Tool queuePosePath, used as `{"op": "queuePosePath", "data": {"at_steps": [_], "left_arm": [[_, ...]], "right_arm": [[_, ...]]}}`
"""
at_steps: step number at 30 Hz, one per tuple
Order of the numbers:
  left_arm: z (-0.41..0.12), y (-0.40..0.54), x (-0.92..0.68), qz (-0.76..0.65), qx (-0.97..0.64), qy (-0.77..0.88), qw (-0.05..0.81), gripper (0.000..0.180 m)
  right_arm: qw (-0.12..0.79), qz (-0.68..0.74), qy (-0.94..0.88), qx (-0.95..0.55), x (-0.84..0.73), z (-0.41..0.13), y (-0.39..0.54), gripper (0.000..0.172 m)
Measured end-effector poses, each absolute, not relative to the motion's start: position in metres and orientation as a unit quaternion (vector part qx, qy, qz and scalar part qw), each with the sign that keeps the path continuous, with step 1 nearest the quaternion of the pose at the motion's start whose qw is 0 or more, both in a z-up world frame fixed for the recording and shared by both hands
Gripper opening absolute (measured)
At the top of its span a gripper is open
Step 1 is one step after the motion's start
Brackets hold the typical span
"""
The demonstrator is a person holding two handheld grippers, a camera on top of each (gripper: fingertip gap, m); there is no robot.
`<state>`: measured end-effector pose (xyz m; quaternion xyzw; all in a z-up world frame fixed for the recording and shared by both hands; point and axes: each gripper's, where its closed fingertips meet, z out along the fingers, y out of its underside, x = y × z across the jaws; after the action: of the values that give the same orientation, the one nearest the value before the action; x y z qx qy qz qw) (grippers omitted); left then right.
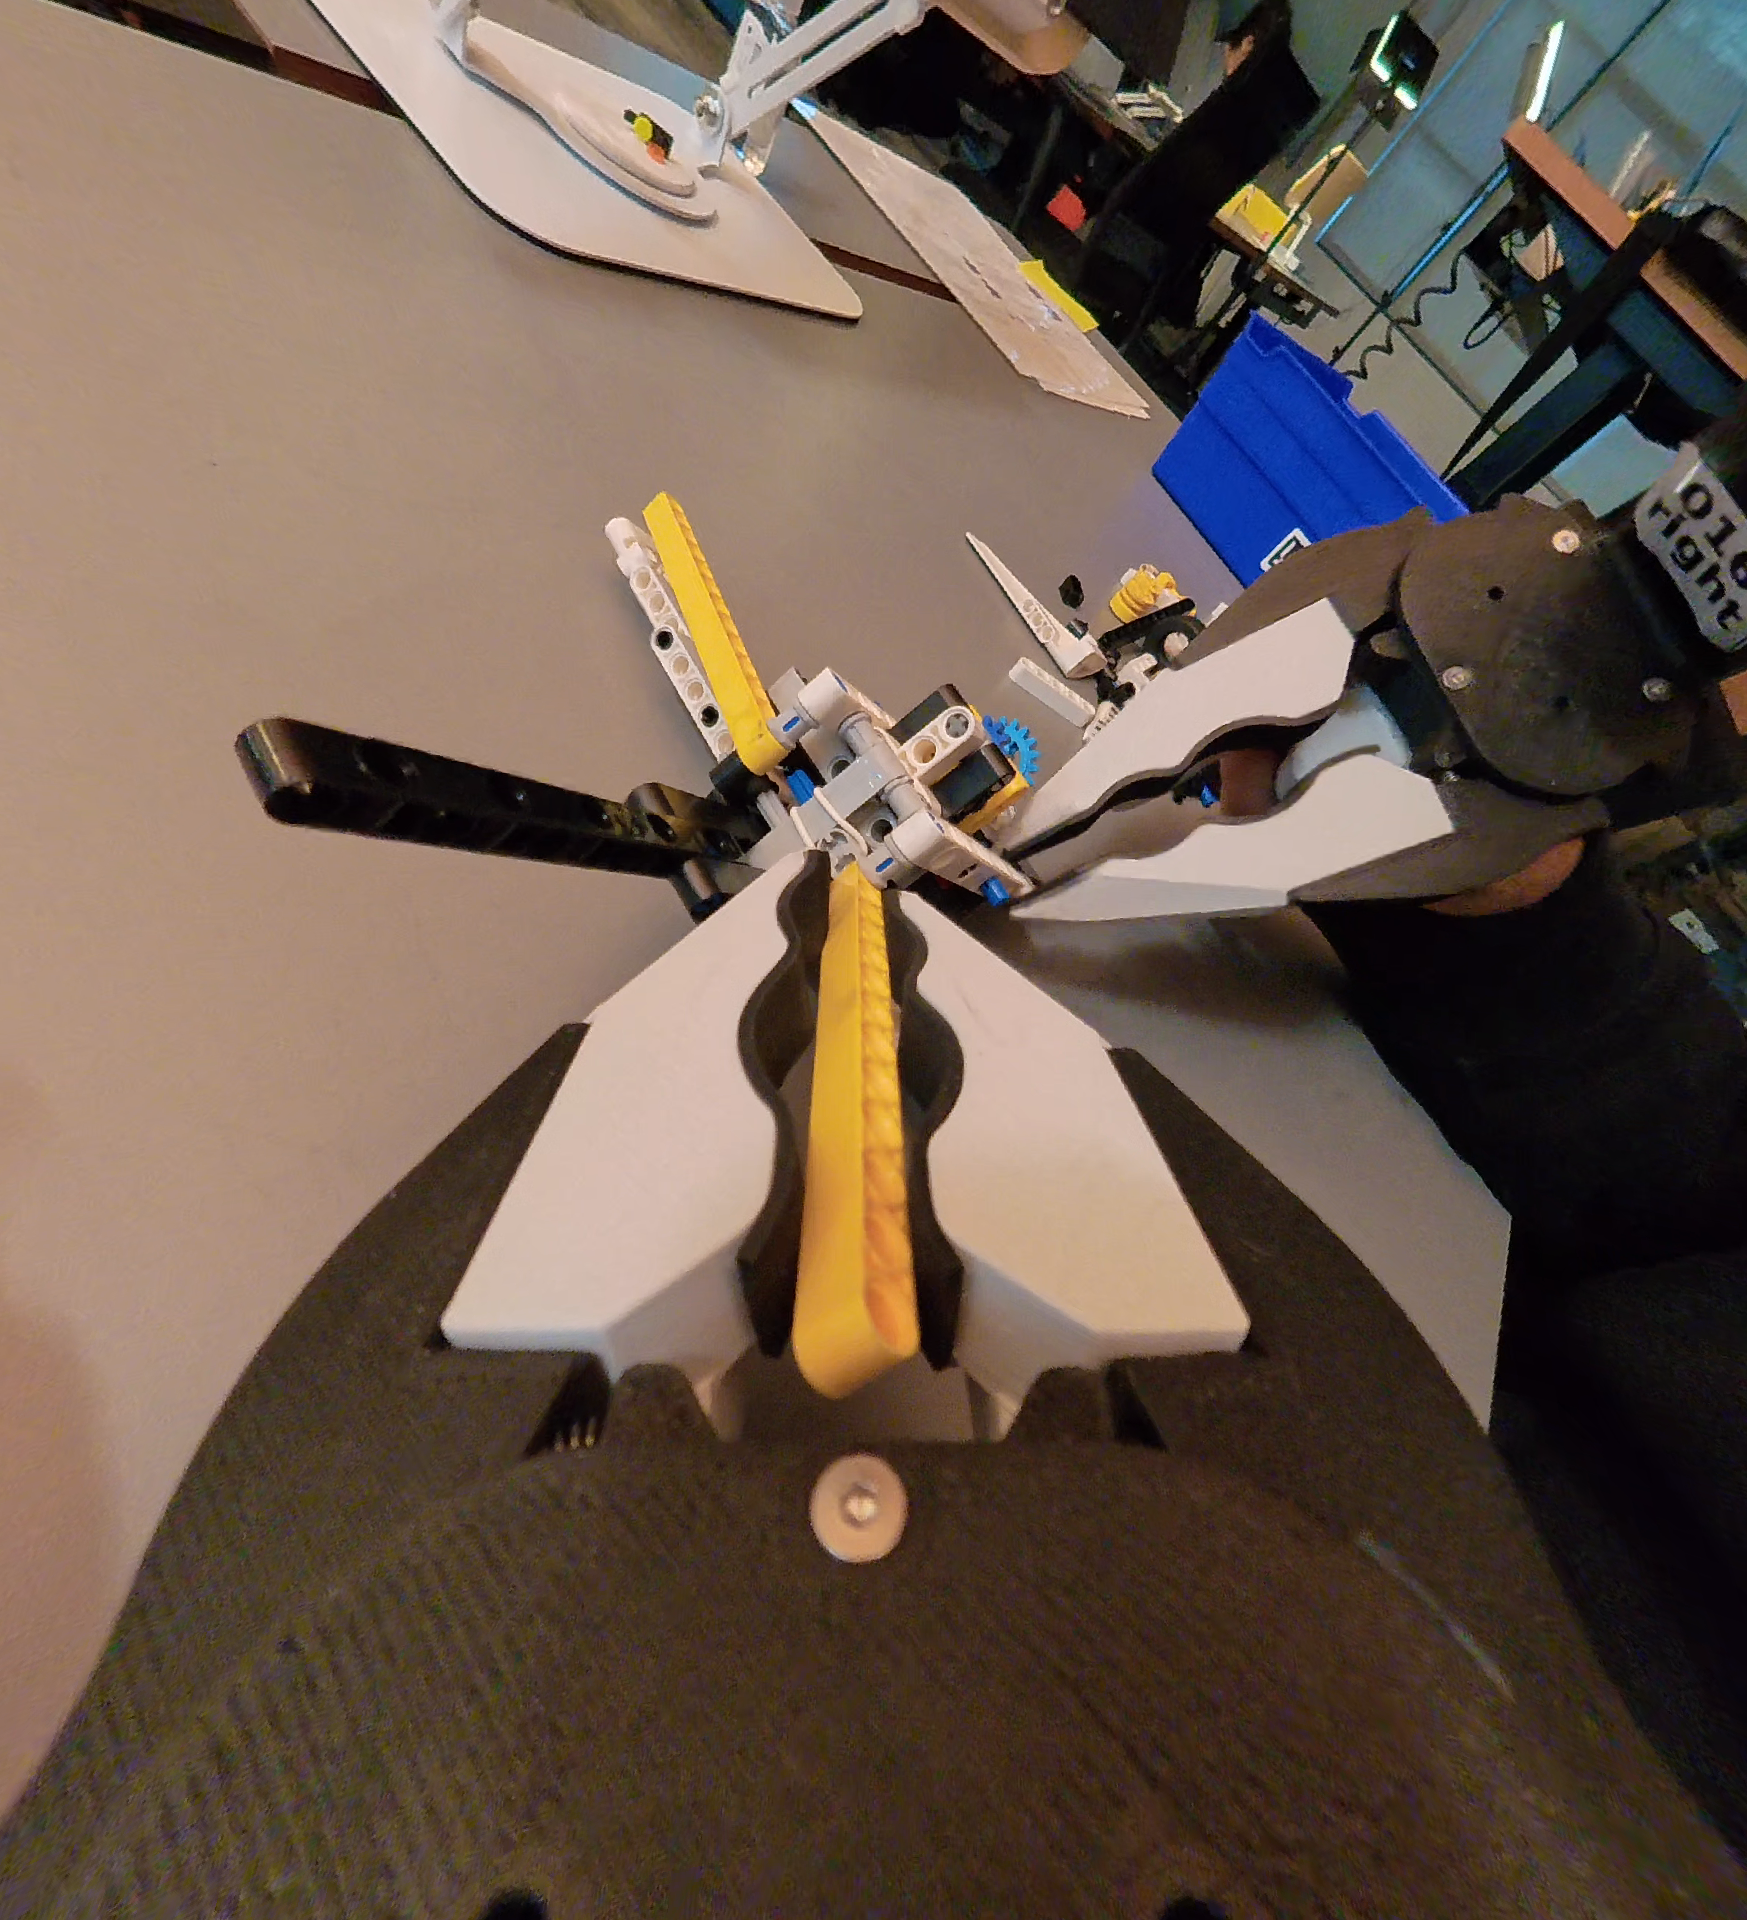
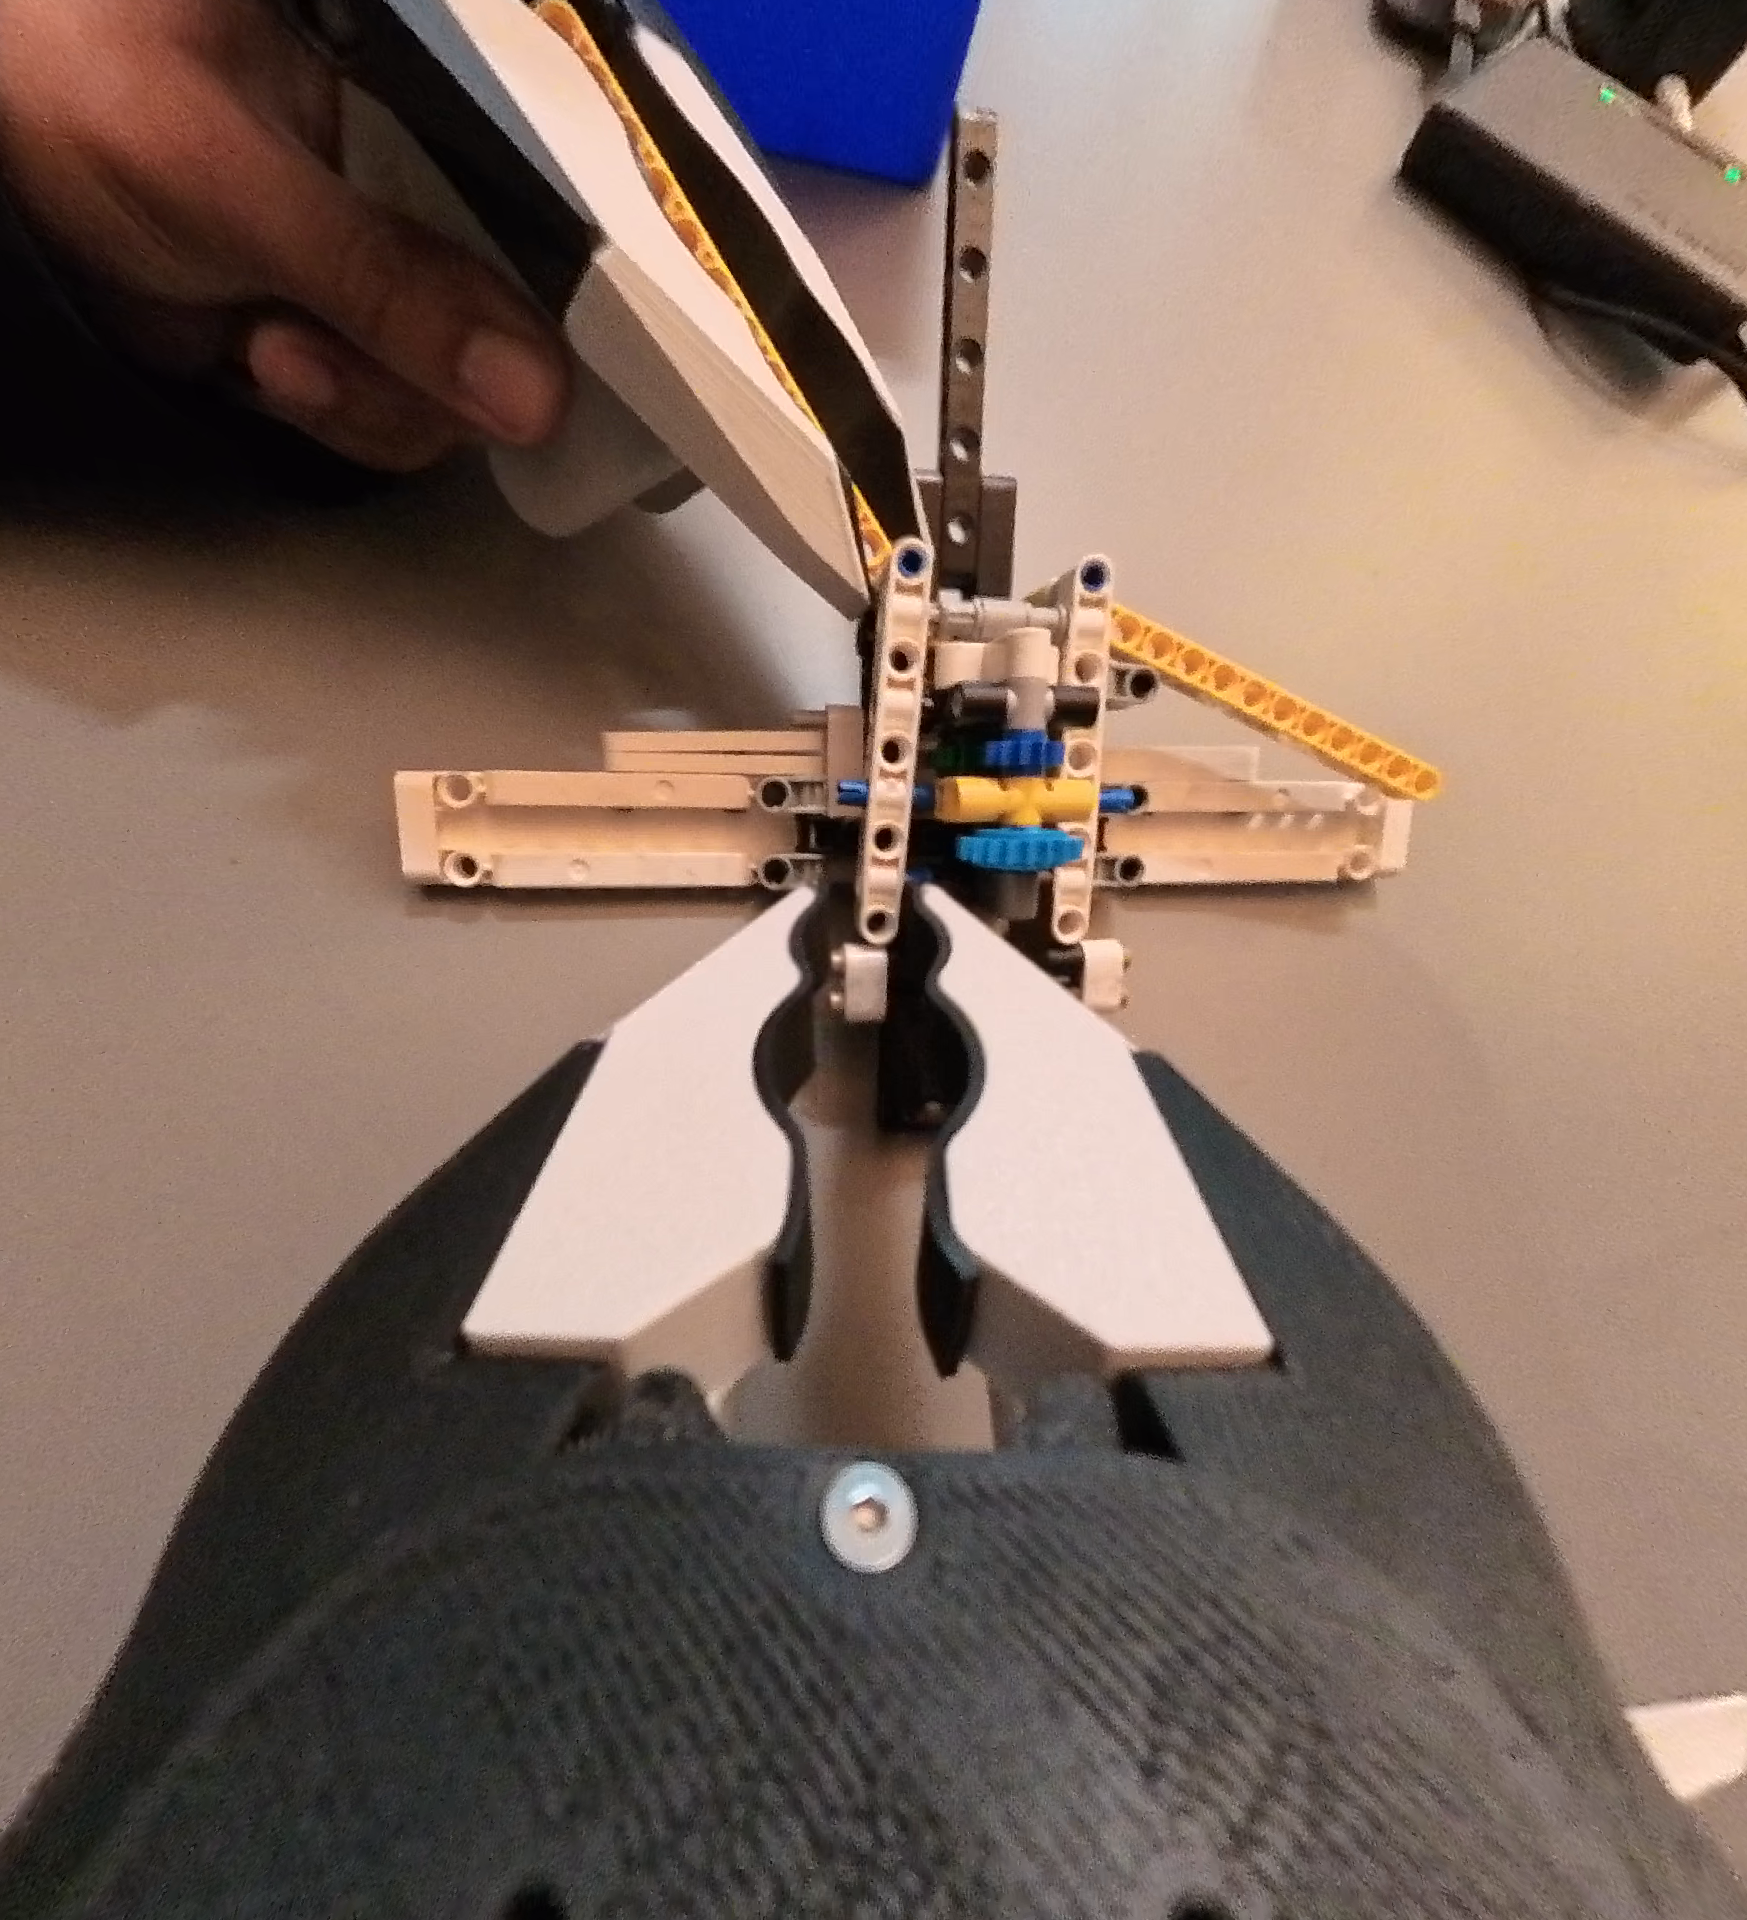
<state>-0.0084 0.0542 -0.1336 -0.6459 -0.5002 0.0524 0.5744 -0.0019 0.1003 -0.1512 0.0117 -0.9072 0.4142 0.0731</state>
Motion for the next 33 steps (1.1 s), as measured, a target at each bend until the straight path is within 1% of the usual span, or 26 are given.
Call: {"op": "queuePosePath", "data": {"at_steps": [1,4,8,13,18,20,23,26,30,31,33], "left_arm": [[-0.134,0.054,-0.008,0.053,-0.646,-0.500,0.574,0.007],[-0.134,0.054,-0.009,0.052,-0.644,-0.502,0.575,0.007],[-0.134,0.053,-0.009,0.054,-0.644,-0.503,0.574,0.007],[-0.135,0.052,-0.010,0.054,-0.642,-0.509,0.571,0.007],[-0.135,0.052,-0.010,0.073,-0.648,-0.507,0.563,0.008],[-0.135,0.051,-0.011,0.080,-0.649,-0.507,0.561,0.007],[-0.134,0.050,-0.011,0.087,-0.649,-0.508,0.560,0.008],[-0.133,0.051,-0.010,0.086,-0.648,-0.505,0.563,0.009],[-0.132,0.052,-0.009,0.089,-0.650,-0.499,0.567,0.007],[-0.131,0.052,-0.009,0.093,-0.651,-0.498,0.566,0.007],[-0.130,0.053,-0.009,0.097,-0.652,-0.493,0.568,0.007]], "right_arm": [[0.074,0.404,-0.912,0.007,-0.003,-0.154,0.102,0.008],[0.068,0.402,-0.913,0.001,-0.002,-0.154,0.102,0.010],[0.063,0.406,-0.912,-0.013,-0.004,-0.154,0.101,0.005],[0.027,0.409,-0.912,-0.018,0.001,-0.154,0.100,0.005],[0.017,0.414,-0.910,-0.035,0.002,-0.154,0.099,0.005],[0.025,0.409,-0.912,-0.015,0.005,-0.155,0.098,0.005],[0.002,0.414,-0.910,0.032,0.023,-0.154,0.093,0.006],[0.013,0.407,-0.913,0.034,0.022,-0.153,0.093,0.006],[0.019,0.417,-0.909,0.003,0.015,-0.151,0.097,0.006],[0.017,0.420,-0.907,-0.003,0.015,-0.151,0.099,0.006],[0.011,0.433,-0.901,-0.019,0.016,-0.146,0.103,0.016]]}}
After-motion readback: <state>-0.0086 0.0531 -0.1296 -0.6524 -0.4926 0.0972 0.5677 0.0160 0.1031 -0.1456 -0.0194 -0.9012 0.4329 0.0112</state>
